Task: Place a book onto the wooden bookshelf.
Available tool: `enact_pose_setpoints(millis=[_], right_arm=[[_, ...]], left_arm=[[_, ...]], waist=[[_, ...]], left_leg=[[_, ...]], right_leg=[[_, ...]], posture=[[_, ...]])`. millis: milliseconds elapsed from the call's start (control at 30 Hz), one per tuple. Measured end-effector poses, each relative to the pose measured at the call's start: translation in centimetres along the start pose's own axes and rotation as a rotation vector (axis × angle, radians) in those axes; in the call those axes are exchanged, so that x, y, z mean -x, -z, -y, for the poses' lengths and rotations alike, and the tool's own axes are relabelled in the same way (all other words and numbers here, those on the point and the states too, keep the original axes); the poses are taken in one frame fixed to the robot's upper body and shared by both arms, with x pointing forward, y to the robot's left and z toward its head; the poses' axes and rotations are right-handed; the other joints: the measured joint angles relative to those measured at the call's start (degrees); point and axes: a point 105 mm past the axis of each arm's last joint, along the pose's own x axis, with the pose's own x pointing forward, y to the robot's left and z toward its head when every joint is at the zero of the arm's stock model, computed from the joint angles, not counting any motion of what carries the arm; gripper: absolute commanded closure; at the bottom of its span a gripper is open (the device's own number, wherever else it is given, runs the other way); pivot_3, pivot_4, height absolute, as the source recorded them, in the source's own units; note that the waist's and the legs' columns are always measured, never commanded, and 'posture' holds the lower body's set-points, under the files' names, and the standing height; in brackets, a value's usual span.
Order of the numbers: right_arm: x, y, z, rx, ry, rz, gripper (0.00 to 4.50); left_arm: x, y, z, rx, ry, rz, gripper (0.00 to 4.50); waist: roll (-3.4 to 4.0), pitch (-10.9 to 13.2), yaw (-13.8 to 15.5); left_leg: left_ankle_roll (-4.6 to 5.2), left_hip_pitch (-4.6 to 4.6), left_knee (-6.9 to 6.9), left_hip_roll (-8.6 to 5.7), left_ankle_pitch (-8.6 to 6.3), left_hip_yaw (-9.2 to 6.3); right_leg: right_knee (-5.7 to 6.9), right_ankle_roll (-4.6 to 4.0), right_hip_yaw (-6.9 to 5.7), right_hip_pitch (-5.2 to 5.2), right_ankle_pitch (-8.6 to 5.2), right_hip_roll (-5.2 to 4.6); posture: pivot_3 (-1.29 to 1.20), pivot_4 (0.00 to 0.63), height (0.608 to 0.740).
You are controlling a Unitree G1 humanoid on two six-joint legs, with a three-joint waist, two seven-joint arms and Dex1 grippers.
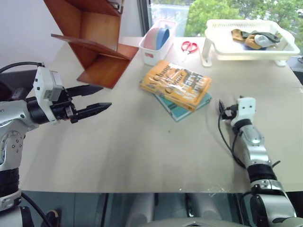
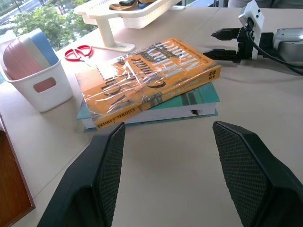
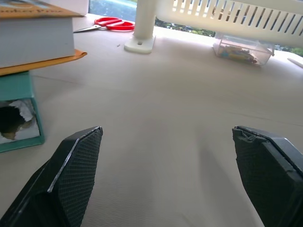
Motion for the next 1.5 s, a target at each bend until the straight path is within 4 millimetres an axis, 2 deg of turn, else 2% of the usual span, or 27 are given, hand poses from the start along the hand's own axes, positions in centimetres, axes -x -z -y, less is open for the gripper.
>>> enact_pose_setpoints(millis=[133, 233, 367, 500, 733, 867, 1133, 1333, 1500], right_arm=[[0.4, -0.5, -2.0, -0.099, -0.176, 0.035, 0.00], [0.7, -2.0, -3.9, -0.182, -0.352, 0.080, 0.00], [0.6, -2.9, -4.4, -0.256, -0.438, 0.084, 0.00], [-0.8, -4.0, -4.6, -0.295, -0.446, 0.074, 0.00], [-3.5, -3.5, -4.3, -0.384, -0.389, -0.039, 0.00], [-4.2, -3.0, -4.6, -0.400, -0.392, -0.088, 0.00], [-5.0, -2.6, -6.8, -0.401, -0.464, -0.135, 0.00], [-4.3, -2.6, -9.6, -0.415, -0.649, -0.186, 0.00], [-3.1, -2.5, -10.6, -0.419, -0.776, -0.214, 0.00]], left_arm=[[0.0, 0.0, 0.0, -0.001, 0.000, 0.001, 1.38], [0.0, 0.0, 0.0, 0.000, 0.002, 0.001, 1.38], [0.1, 0.1, 0.0, 0.000, 0.002, -0.001, 1.38], [0.1, 0.1, -0.1, -0.003, 0.001, -0.004, 1.38], [0.1, 0.2, -0.2, -0.012, -0.007, -0.011, 1.38], [0.2, 0.2, -0.2, -0.011, -0.009, -0.013, 1.38], [0.2, 0.4, -0.2, -0.005, -0.011, -0.018, 1.38], [0.3, 0.6, -0.2, -0.005, -0.015, -0.025, 1.38], [0.3, 0.6, -0.3, -0.006, -0.023, -0.026, 1.38]], waist=[[0.01, 0.02, -0.10], [0.03, 0.05, -0.06], [0.03, 0.05, 0.03], [0.04, 0.05, -0.14], [0.03, 0.06, -0.09], [0.03, 0.07, -0.08], [0.04, 0.07, -0.30], [0.03, 0.07, -0.31], [0.03, 0.07, -0.34]], left_leg=[[0.00, 0.00, -0.08, 0.02, 0.00, 0.01], [0.00, -0.01, -0.10, 0.02, 0.00, 0.00], [0.00, 0.00, -0.09, 0.02, 0.00, -0.01], [0.00, 0.03, -0.09, 0.05, 0.00, 0.00], [0.00, 0.01, -0.10, 0.04, 0.00, 0.01], [0.00, -0.02, -0.12, 0.04, 0.00, 0.02], [0.00, -0.02, -0.14, 0.04, 0.00, 0.02], [0.00, -0.02, -0.14, 0.04, 0.00, 0.02], [0.00, -0.01, -0.14, 0.05, 0.00, 0.01]], right_leg=[[-0.03, 0.00, 0.02, -0.02, 0.00, 0.01], [-0.04, 0.00, 0.02, -0.04, 0.00, 0.00], [-0.03, 0.00, 0.01, -0.04, 0.00, 0.00], [-0.01, 0.00, 0.05, -0.06, 0.00, 0.02], [-0.03, -0.01, 0.06, -0.07, 0.01, 0.02], [-0.04, -0.01, 0.04, -0.09, 0.01, 0.02], [-0.03, -0.01, 0.06, -0.12, 0.01, 0.04], [-0.04, -0.01, 0.05, -0.11, 0.01, 0.04], [-0.03, -0.01, 0.05, -0.11, 0.01, 0.04]], posture=[[0.00, 0.150, 0.740], [0.00, 0.150, 0.740], [0.00, 0.150, 0.740], [0.00, 0.150, 0.740], [0.00, 0.150, 0.740], [0.00, 0.150, 0.740], [0.00, 0.150, 0.740], [0.00, 0.150, 0.740], [0.00, 0.150, 0.740]])
